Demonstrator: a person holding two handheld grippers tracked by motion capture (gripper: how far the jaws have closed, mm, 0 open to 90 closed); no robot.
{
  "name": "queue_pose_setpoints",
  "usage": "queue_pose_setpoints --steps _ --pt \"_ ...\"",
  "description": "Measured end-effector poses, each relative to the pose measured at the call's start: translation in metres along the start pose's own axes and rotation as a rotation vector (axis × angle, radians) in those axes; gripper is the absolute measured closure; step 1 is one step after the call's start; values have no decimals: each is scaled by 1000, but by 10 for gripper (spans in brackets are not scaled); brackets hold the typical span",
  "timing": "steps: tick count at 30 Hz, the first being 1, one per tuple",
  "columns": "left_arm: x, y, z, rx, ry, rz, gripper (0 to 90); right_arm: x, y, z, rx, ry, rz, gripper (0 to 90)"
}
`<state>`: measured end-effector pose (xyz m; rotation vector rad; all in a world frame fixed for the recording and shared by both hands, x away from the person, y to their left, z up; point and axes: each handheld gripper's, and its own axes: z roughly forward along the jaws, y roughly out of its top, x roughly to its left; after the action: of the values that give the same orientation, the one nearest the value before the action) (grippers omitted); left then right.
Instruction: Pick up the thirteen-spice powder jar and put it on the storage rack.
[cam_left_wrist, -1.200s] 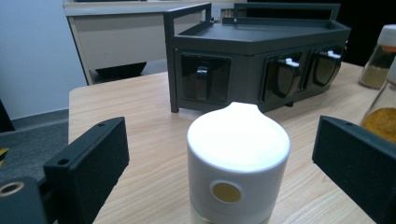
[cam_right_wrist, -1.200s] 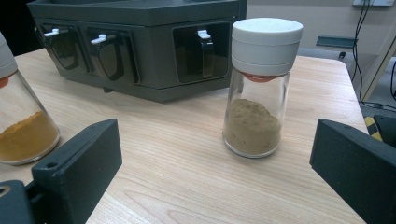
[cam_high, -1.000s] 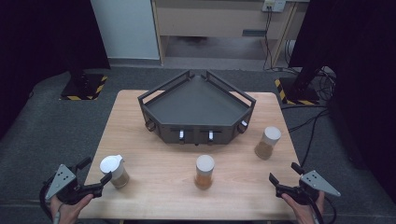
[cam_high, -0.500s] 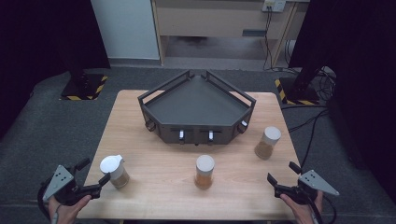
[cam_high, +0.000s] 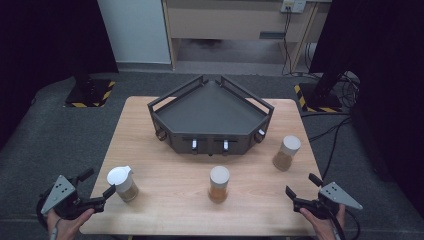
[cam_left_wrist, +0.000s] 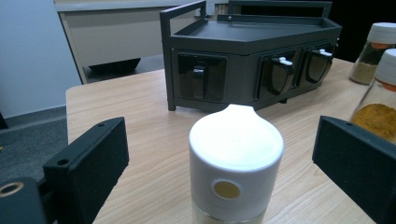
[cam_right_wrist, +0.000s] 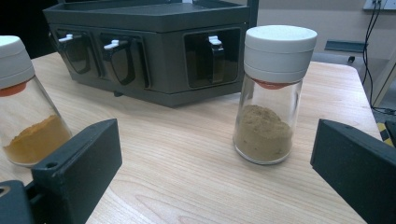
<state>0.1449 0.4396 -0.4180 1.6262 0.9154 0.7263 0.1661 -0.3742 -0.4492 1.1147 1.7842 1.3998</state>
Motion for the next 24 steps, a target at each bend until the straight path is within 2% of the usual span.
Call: queue_pose_setpoints --steps 4,6,14,15,16,18,24 --pt "3 7 -2 12 -16 3 25 0 0 0 0 2 -3 26" --pt "5 14 -4 23 -26 22 25 0 0 0 -2 6 -3 27" --pt "11 31 -6 31 -44 30 22 -1 -1 0 -4 8 8 25" --pt "12 38 -6 40 -52 38 22 -1 -1 -1 -6 9 9 25" --pt "12 38 -6 40 -52 38 21 -1 -1 -1 -6 9 9 25" --pt "16 51 -4 74 -71 55 20 -1 -1 -1 -9 9 8 25" --pt "20 69 -4 94 -84 72 19 -1 -1 -1 -8 8 9 26"
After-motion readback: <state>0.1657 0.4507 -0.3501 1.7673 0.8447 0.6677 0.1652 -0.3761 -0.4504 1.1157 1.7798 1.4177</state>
